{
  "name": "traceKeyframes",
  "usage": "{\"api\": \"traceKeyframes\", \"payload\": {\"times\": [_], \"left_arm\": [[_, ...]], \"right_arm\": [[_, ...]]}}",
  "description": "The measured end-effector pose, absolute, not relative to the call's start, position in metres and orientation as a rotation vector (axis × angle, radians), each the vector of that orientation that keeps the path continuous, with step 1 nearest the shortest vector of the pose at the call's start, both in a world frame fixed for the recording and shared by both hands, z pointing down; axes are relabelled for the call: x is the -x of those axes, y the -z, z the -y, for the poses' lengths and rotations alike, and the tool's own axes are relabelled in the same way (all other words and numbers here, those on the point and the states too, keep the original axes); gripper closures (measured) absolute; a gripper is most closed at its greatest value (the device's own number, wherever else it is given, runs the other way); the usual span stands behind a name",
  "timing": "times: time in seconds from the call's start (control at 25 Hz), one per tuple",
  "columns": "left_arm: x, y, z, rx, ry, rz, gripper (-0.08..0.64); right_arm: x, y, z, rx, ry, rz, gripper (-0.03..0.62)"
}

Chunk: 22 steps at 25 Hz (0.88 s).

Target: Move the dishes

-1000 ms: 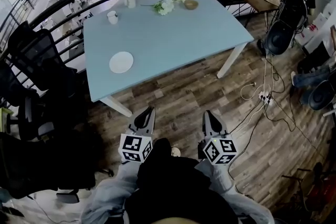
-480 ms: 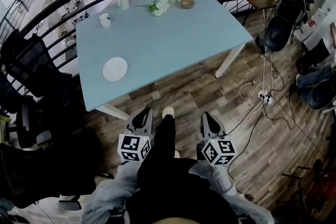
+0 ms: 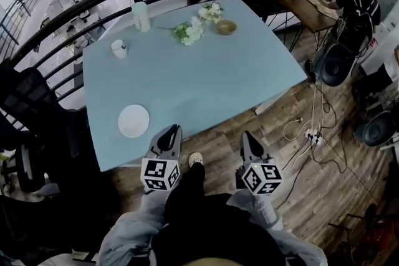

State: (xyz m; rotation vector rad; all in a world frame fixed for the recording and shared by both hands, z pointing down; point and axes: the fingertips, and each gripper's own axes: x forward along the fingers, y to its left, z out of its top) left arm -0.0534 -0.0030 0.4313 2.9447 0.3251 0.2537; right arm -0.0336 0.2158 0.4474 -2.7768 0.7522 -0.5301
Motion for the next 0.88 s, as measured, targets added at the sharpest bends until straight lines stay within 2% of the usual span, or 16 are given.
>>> {"api": "traceKeyframes", "payload": {"times": [0.28,0.52,0.56,0.64,0.68,0.88], "left_arm": [[-0.031,-0.428,0.051,-2.917,-0.211,-0.267,0.517],[-0.049,-0.443,0.092,-2.887,-0.206,-0.132,0.517],[-0.048,-0.445,0.101,-2.879,-0.210,-0.098,0.517],[-0.041,-0.448,0.114,-2.871,-0.211,-0.038,0.517],[-0.036,-0.449,0.120,-2.871,-0.209,-0.011,0.517],[-0.011,-0.458,0.149,-2.853,-0.223,0.199,0.517]], "right_arm": [[-0.056,-0.440,-0.170,2.736,0.529,-0.799,0.584],[-0.099,-0.446,-0.141,2.685,0.596,-0.890,0.584],[-0.105,-0.445,-0.134,2.642,0.601,-0.908,0.568],[-0.114,-0.444,-0.117,2.555,0.612,-0.955,0.400],[-0.117,-0.444,-0.108,2.519,0.618,-0.984,0.371],[-0.130,-0.454,-0.068,2.317,0.693,-1.127,0.359]]}}
